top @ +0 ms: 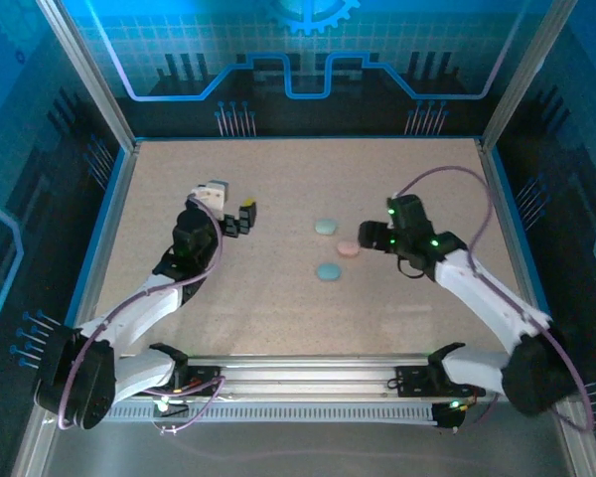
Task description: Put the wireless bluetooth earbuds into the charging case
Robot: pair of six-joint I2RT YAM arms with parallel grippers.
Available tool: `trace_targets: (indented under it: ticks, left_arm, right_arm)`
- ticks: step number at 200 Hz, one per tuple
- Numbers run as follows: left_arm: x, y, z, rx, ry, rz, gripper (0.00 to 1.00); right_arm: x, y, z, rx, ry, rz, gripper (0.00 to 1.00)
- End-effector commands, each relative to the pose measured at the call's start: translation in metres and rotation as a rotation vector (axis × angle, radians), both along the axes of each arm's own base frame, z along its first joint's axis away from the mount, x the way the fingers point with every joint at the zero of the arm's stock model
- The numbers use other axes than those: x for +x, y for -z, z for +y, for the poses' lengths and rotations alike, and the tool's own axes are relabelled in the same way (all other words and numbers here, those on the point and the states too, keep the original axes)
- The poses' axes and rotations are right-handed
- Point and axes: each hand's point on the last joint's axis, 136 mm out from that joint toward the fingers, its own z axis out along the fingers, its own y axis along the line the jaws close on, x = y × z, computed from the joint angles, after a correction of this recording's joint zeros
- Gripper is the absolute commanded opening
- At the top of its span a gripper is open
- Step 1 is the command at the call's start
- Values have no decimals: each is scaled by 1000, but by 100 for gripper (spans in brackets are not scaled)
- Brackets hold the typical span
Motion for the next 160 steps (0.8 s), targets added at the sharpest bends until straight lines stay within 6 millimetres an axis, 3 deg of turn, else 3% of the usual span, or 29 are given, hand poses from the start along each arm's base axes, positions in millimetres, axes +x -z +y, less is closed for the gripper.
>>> trace_targets:
  ticks: [1, 16, 43, 82, 118, 137, 160]
  left_arm:
    - [-2, 42, 52, 57, -209, 100, 99]
    - [-1, 59, 64, 70, -231, 125, 99]
    - [6, 90, 75, 75, -236, 145, 99]
    - [11, 107, 78, 31, -190, 76, 99]
    - [0, 118, 79, -36, -127, 29, 99]
    - [6, 121, 85, -35, -157, 56, 99]
    - [14, 124, 104, -44, -277, 108, 99]
  right_arm:
    - [12, -2, -84, -479, 139, -205, 90]
    - [18, 19, -102, -471, 137, -240, 90]
    - [28, 63, -104, -314, 52, -218, 89]
    - [49, 42, -67, -253, -165, -459, 88]
    - [57, 47, -42, -223, -328, -433, 86]
    - [56, 54, -38, -203, -341, -486, 88]
    - [65, 66, -52, -204, -258, -502, 92]
